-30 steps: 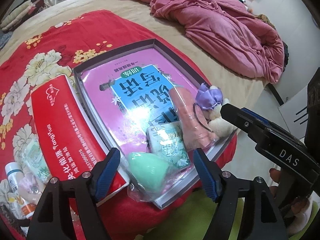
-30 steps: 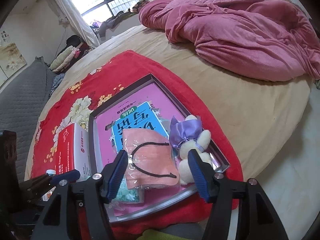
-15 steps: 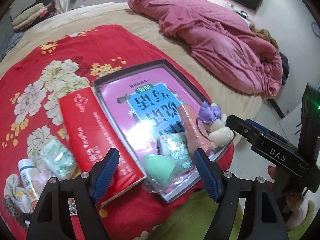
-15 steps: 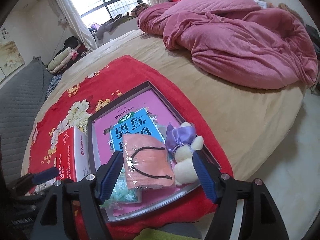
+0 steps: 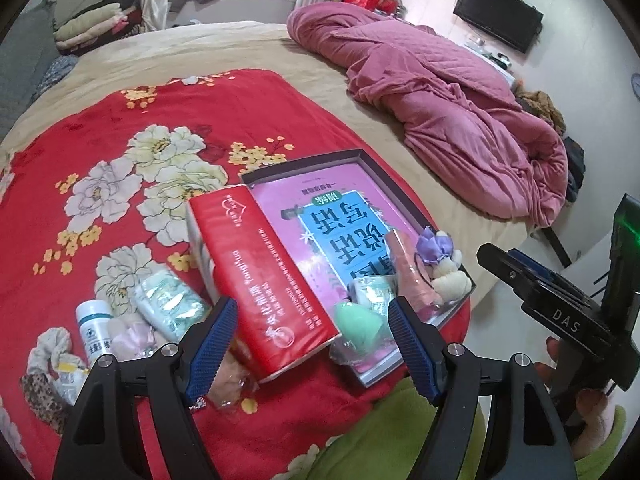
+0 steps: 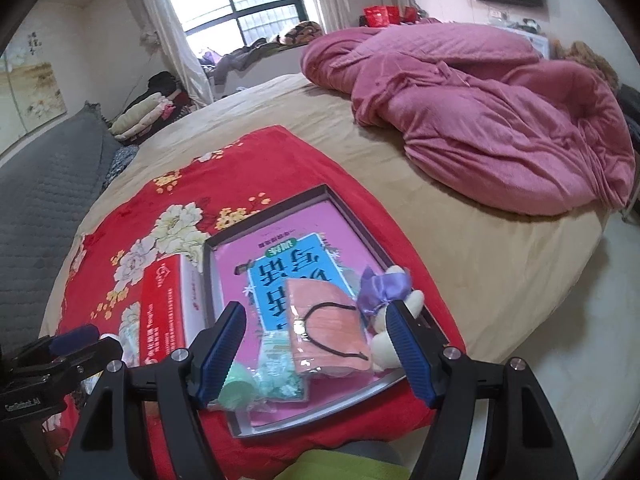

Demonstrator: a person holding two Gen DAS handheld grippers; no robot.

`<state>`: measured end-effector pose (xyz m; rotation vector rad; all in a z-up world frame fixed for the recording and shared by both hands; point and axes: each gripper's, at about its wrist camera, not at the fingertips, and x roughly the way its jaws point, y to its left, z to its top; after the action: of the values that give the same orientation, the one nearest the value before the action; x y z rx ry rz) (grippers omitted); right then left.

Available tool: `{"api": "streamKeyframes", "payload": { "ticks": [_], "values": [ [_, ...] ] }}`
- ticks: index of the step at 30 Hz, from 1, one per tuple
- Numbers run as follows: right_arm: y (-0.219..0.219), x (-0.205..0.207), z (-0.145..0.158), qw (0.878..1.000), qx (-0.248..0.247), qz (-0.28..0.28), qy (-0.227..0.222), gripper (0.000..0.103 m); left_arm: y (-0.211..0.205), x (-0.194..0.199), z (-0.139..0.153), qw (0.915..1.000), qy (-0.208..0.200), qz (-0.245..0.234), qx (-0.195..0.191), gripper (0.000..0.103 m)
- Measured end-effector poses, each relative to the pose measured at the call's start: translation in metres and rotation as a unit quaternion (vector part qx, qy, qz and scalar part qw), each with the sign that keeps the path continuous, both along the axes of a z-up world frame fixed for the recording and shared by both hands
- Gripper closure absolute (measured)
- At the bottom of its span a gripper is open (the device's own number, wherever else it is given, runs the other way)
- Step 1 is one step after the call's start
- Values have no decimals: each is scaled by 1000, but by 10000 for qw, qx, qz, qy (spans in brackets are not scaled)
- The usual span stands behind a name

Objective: Organize soft objects
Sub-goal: 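Move both tools back over the remaining items on the bed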

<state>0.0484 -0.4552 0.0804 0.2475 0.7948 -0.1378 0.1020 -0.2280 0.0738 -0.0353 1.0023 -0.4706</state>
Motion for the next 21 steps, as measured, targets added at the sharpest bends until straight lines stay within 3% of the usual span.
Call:
{"api": "streamKeyframes", "payload": {
  "ticks": [10,21],
  "values": [
    [39,-5,14,9991,-258,326,-37,31,35,-9,14,9994,-98,245,-217,24],
    [90,-1,25,9961,-391,791,-76,31,95,-20,9,9970,21,727,-249,24]
  ]
}}
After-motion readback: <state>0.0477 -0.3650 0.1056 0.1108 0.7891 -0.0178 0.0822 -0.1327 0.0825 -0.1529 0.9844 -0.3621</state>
